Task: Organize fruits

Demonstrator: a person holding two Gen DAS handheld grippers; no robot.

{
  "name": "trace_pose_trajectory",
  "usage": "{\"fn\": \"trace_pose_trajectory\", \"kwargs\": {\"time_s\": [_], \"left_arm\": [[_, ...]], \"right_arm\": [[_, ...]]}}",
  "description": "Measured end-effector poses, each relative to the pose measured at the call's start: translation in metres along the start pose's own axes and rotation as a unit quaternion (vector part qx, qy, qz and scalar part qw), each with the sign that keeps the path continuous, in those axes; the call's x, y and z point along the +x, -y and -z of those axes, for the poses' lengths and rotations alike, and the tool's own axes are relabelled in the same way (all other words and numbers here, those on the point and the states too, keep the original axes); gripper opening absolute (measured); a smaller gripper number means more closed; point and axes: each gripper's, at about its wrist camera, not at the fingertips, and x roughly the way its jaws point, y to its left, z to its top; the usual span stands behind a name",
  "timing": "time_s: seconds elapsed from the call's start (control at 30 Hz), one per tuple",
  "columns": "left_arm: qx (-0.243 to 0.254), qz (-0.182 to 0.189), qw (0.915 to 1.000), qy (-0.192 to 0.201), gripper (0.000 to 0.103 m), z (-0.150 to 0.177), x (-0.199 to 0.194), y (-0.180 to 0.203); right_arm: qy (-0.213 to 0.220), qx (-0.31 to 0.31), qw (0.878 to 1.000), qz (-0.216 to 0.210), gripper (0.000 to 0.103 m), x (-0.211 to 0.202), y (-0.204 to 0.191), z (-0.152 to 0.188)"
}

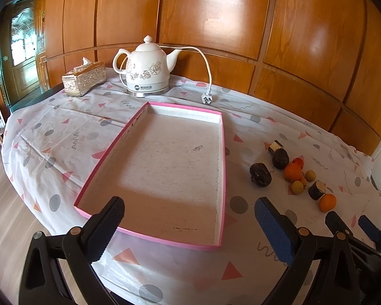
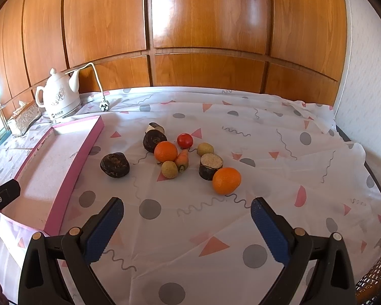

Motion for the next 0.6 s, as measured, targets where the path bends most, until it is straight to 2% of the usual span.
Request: {"fn": "trace_pose_trajectory", "kwargs": {"time_s": [0.2,0.4,0.6], "left_arm": [[0.004,0.008,0.9998,-0.015,0.103,-0.001,0.003,0.003],[0.033,-0.007,0.9993,-0.015,0.103,0.0,0.005,0.013],[0.018,0.044,0.9986,-0.021,0.103,-0.003,0.006,0.008]], "right_arm": [[0.002,0.006,1.0,-0.002,0.101,0.0,0.005,-0.001],[0.004,0.008,1.0,0.002,0.101,0.001,0.011,-0.003],[-0.007,0.023,1.0,0.019,0.101,0.007,0.03,-0.002]]}}
